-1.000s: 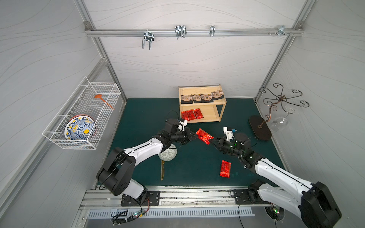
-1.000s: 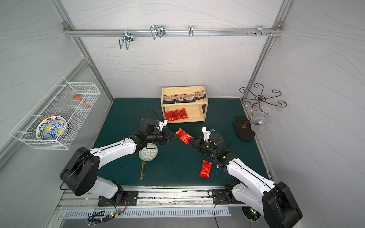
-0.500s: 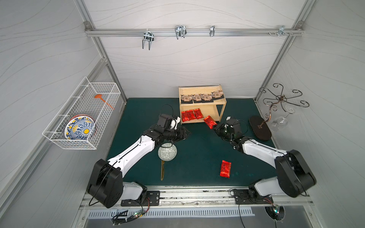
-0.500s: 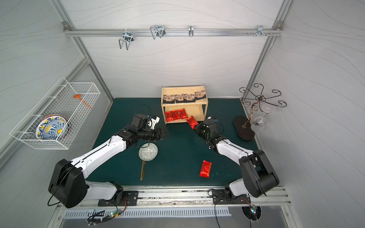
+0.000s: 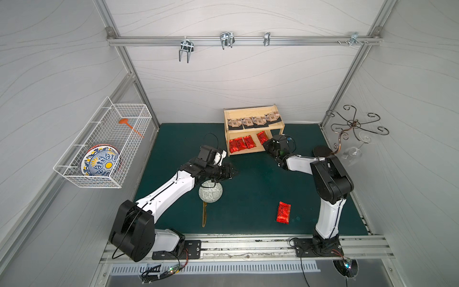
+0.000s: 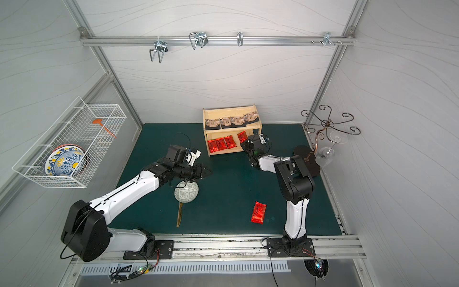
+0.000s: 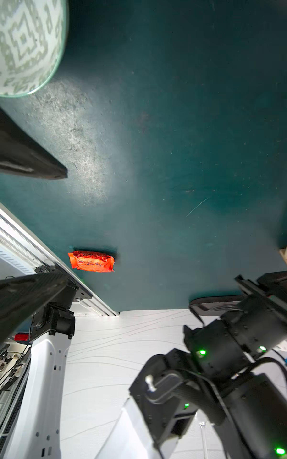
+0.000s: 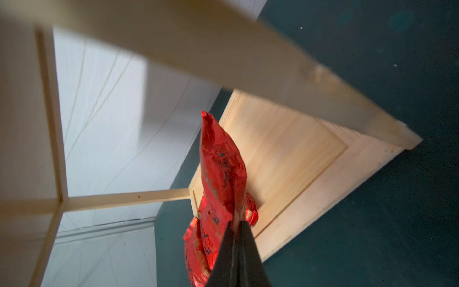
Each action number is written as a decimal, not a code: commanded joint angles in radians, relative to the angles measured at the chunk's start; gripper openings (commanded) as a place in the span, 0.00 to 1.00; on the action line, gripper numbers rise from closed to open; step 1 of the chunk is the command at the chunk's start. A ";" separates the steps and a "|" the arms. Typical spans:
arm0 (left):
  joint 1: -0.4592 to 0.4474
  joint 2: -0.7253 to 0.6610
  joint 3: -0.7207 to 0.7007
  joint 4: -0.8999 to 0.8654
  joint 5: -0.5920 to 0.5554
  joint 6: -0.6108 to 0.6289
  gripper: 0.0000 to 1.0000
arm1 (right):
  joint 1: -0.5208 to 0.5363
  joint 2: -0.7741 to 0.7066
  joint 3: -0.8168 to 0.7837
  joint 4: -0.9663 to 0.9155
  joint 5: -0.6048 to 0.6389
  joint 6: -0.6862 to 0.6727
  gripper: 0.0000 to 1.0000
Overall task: Place the tea bags on the shelf by color
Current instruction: Place the tea bag on the shelf.
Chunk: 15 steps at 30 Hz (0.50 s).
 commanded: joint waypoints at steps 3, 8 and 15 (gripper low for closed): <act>0.000 -0.009 -0.001 0.018 0.012 0.016 0.65 | -0.006 0.080 0.068 0.057 -0.031 0.030 0.00; 0.000 -0.001 -0.003 0.021 0.014 0.015 0.65 | -0.005 0.124 0.070 0.091 -0.048 0.031 0.01; 0.000 -0.006 -0.014 0.030 0.014 0.012 0.65 | -0.009 0.179 0.068 0.136 -0.085 0.050 0.03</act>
